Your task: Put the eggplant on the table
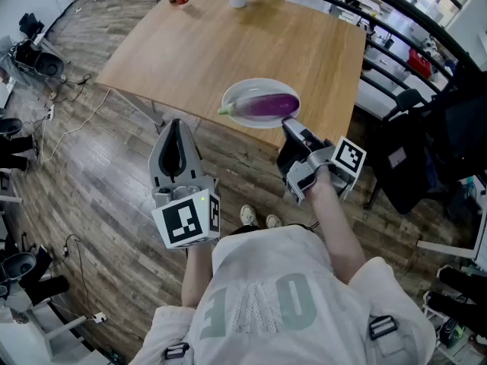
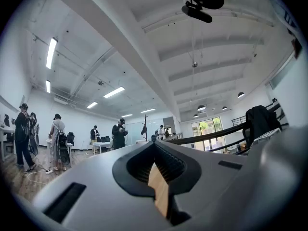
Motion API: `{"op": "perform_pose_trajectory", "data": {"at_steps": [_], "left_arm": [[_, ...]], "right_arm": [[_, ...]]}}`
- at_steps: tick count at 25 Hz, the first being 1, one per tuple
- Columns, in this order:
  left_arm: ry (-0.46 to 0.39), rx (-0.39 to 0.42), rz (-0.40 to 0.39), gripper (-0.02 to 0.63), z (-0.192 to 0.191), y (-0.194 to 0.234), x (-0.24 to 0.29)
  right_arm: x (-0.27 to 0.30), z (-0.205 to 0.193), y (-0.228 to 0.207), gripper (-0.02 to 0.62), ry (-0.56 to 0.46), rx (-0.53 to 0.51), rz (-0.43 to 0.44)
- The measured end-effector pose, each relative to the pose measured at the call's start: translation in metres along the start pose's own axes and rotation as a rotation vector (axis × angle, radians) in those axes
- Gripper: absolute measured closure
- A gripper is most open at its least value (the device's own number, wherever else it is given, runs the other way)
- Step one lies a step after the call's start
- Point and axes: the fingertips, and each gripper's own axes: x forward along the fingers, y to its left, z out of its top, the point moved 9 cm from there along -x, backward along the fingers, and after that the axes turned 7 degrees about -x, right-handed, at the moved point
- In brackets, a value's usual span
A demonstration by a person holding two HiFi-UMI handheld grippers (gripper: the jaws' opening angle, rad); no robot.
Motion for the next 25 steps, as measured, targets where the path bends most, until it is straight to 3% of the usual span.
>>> {"op": "perform_pose_trajectory", "data": {"at_steps": [25], "left_arm": [[0.022, -0.005, -0.015, 0.598, -0.021, 0.018, 0.012]], "right_arm": [[0.008, 0.004, -0.018, 0.571, -0.044, -0.028, -0.006]]}}
